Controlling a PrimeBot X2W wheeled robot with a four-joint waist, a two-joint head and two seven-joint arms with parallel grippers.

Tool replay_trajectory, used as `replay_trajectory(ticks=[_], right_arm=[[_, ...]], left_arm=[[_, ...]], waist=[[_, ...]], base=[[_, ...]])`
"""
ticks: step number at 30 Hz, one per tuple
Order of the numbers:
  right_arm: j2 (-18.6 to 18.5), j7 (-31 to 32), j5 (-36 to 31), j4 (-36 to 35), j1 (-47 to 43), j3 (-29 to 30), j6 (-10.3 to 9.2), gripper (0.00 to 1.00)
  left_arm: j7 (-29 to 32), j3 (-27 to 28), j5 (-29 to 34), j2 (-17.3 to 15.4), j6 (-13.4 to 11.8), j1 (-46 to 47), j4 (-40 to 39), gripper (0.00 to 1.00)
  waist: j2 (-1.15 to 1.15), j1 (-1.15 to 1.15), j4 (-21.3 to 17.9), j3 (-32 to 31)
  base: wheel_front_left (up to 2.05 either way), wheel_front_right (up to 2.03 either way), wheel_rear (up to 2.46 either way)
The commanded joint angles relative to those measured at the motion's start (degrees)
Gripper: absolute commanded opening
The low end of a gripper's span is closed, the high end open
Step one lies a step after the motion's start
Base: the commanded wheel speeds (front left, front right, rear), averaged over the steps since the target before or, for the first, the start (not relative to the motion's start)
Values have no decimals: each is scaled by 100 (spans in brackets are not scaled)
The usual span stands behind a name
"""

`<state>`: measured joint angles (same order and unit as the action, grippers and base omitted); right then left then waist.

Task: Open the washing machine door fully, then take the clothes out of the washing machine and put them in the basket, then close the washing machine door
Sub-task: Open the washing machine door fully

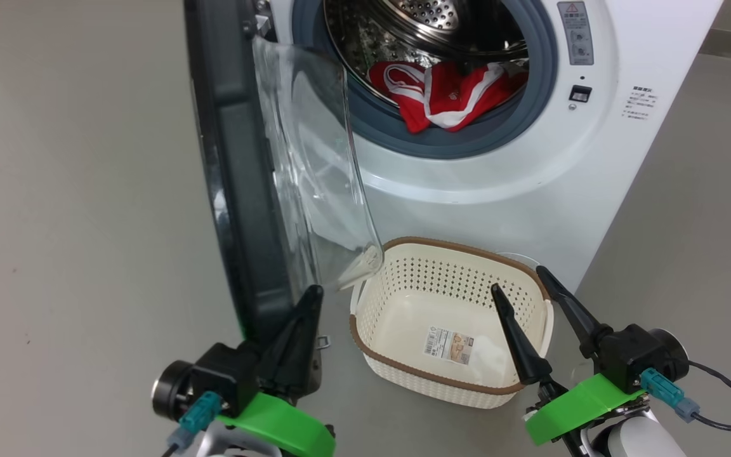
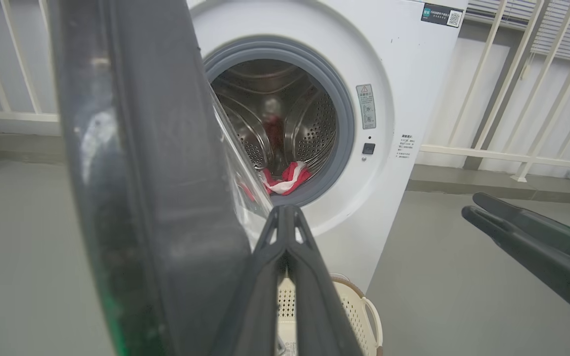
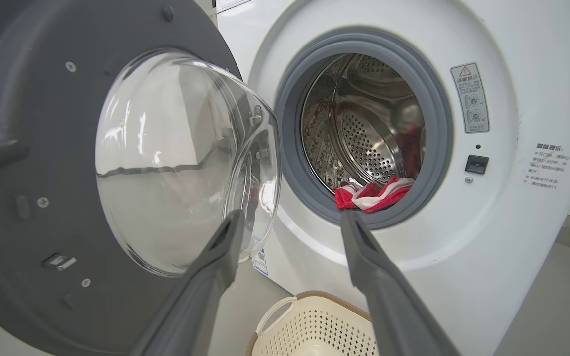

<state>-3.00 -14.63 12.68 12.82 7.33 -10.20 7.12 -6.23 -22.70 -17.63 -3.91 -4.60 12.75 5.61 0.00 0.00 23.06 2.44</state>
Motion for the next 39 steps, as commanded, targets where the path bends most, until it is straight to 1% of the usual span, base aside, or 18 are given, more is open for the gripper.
replay_trajectory(ticks=[1, 10, 23, 32, 39], right_arm=[[13, -37, -17, -125, 137, -110, 36, 100], [13, -37, 24, -110, 134, -119, 36, 100], [13, -37, -38, -80, 125, -44, 36, 100], [13, -37, -86, -61, 117, -92, 36, 100], [13, -37, -223, -35, 135, -113, 36, 100]], left_arm=[[-60, 393, -22, -121, -165, 59, -99, 0], [-161, 716, -98, -240, -461, -129, -196, 0], [-296, 1320, -360, -427, -780, -216, -124, 0], [-437, 1682, -649, -454, -854, -227, 104, 0], [-595, 1910, -775, -532, -846, -115, 367, 0]], waist=[[0, 0, 37, 7], [0, 0, 148, 43], [0, 0, 364, 109], [0, 0, 442, 134], [0, 0, 459, 218]], base=[[0, 0, 0], [0, 0, 0], [0, 0, 0], [0, 0, 0], [0, 0, 0]])
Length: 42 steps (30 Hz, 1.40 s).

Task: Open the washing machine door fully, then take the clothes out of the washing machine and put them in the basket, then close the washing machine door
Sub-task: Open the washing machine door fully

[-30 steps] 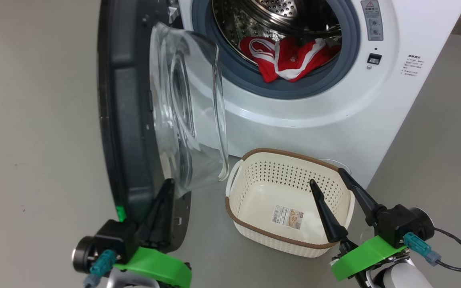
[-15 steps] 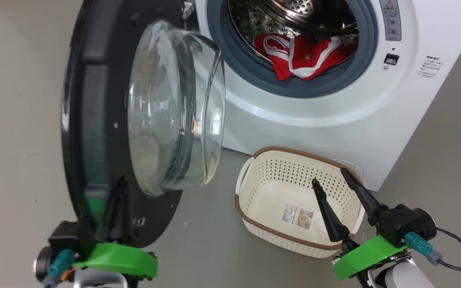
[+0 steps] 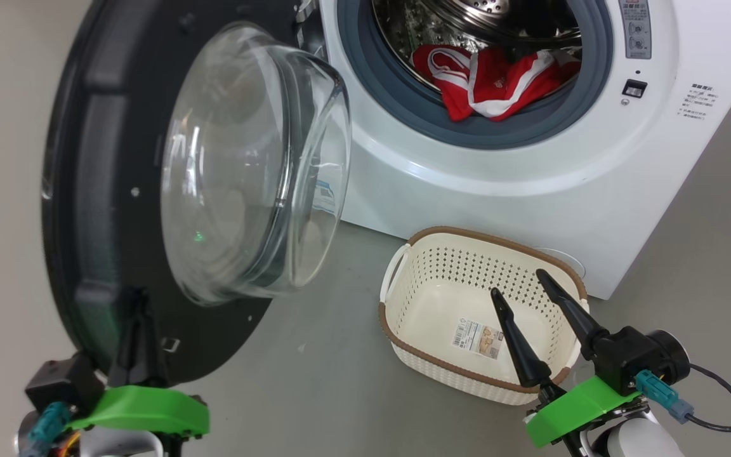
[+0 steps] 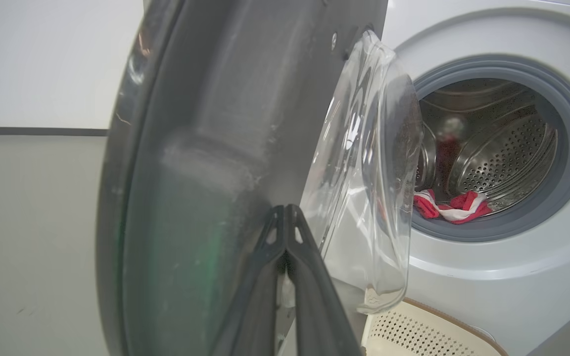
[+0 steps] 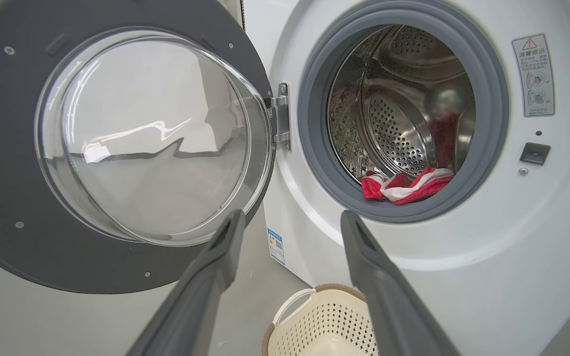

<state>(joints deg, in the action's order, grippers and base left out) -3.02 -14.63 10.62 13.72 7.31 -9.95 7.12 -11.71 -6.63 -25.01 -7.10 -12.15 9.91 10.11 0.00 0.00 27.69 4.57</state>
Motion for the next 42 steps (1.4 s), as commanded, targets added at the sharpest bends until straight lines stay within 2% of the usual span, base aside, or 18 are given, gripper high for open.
replay_trajectory(ticks=[1, 5, 14, 22, 42], right_arm=[[14, -37, -26, -123, 138, -141, 36, 100], [14, -37, -75, -106, 131, -167, 36, 100], [14, -37, -201, -62, 151, -159, 36, 100], [14, -37, -290, -29, 172, -187, 36, 100], [14, -37, -393, 78, 269, -327, 36, 100]], left_arm=[[-70, 339, -51, -227, -92, 194, -34, 0], [-156, 507, -51, -315, -154, 286, 144, 0], [-254, 763, -110, -481, -125, 568, 583, 0], [-314, 988, -96, -499, -129, 914, 1001, 0], [-328, 1764, 249, -636, 222, 1481, 1951, 0]], waist=[[0, 0, -8, 11], [0, 0, -45, 25], [0, 0, -106, 112], [0, 0, -89, 199], [0, 0, -162, 283]], base=[[0, 0, 0], [0, 0, 0], [0, 0, 0], [0, 0, 0], [0, 0, 0]])
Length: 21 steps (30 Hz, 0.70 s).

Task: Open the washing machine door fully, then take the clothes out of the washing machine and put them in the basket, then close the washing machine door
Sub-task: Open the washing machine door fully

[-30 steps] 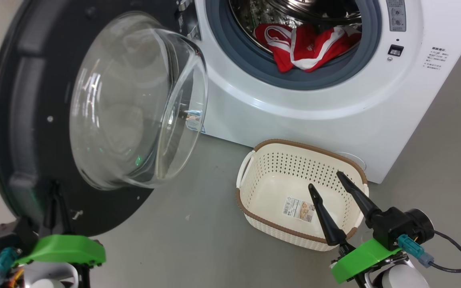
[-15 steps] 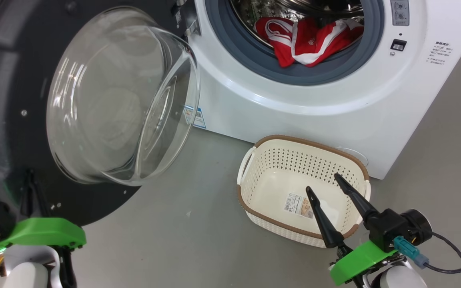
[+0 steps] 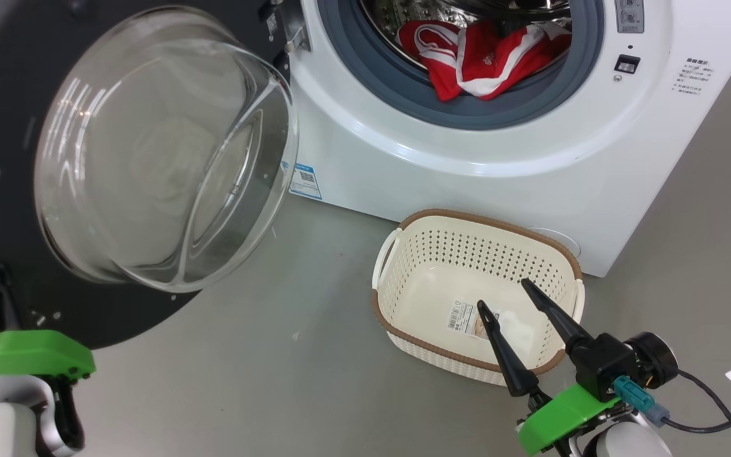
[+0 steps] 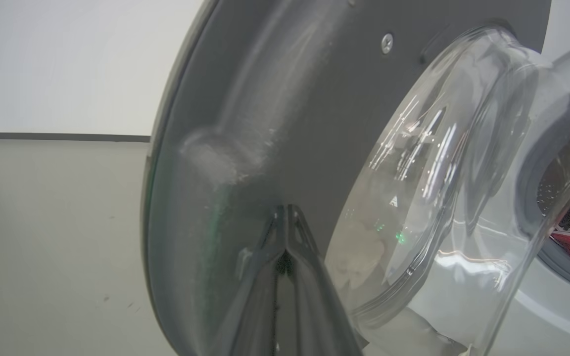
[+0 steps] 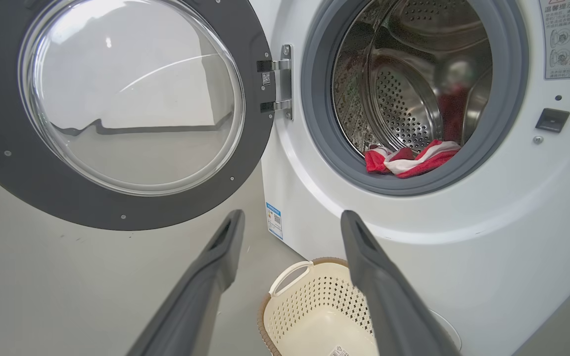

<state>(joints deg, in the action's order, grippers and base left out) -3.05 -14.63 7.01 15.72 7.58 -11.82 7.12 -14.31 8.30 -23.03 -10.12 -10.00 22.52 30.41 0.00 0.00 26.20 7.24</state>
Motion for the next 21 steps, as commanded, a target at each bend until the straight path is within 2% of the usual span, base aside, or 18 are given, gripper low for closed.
replay_trajectory(ticks=[1, 21], right_arm=[[17, -37, -43, -121, 248, -141, 36, 100], [17, -37, -84, -122, 445, -166, 36, 100]], left_arm=[[-68, 311, 72, -340, 28, 259, -27, 0], [-69, 1083, 593, -291, 372, 722, 518, 0]], waist=[[0, 0, -21, 28], [0, 0, -184, 257]], base=[[0, 0, 0], [0, 0, 0]])
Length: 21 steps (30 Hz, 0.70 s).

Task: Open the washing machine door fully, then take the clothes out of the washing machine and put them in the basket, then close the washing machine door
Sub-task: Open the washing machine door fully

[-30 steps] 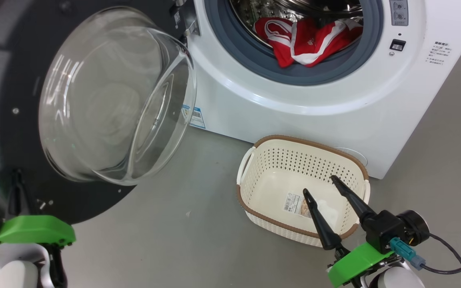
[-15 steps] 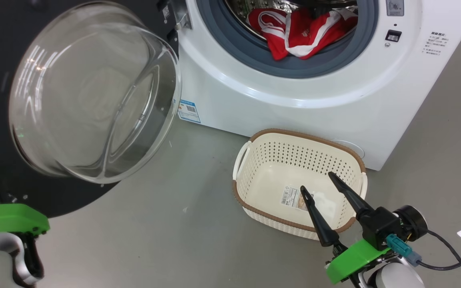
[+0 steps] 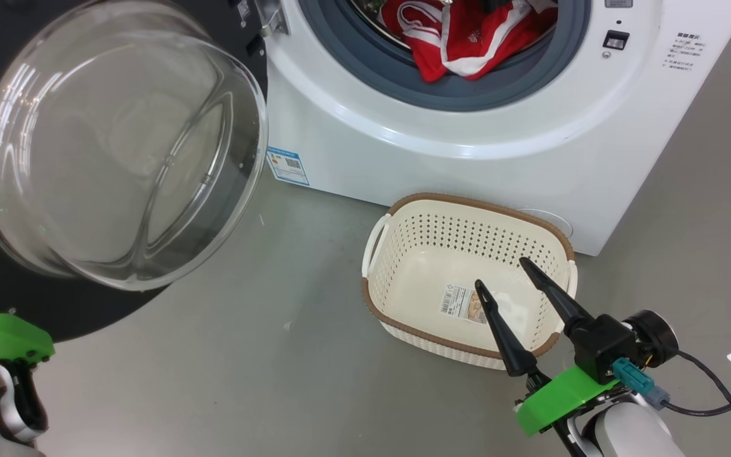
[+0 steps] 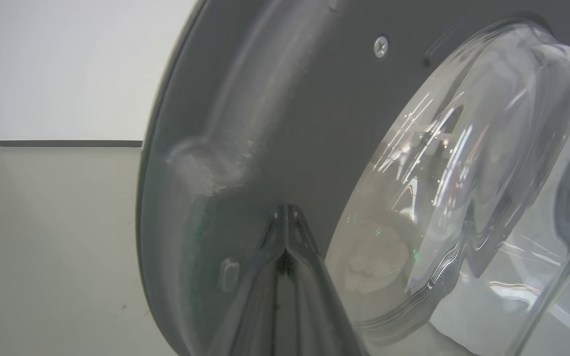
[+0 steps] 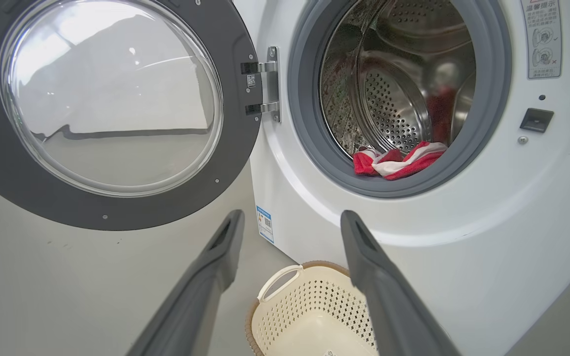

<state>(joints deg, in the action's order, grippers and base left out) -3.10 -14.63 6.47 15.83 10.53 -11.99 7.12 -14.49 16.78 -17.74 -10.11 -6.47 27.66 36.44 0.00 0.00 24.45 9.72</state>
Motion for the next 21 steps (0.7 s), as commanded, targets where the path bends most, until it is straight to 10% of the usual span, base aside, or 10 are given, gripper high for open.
replay_trajectory(ticks=[1, 18, 19, 21], right_arm=[[23, -37, -30, -130, 159, -150, 36, 100], [23, -37, 69, -85, 238, -145, 36, 100], [23, -37, 95, -90, 239, -142, 36, 100], [23, -37, 143, -98, 238, -152, 36, 100]], left_arm=[[-51, 268, 86, -293, 31, 229, -51, 0], [-51, 770, 300, -105, 329, 295, 35, 0], [-51, 794, 279, -68, 366, 287, 34, 22], [-51, 817, 297, -40, 401, 261, -30, 100]], waist=[[0, 0, -17, 18], [0, 0, -133, -7], [0, 0, -141, -29], [0, 0, -171, -76]], base=[[0, 0, 0], [0, 0, 0], [0, 0, 0], [0, 0, 0]])
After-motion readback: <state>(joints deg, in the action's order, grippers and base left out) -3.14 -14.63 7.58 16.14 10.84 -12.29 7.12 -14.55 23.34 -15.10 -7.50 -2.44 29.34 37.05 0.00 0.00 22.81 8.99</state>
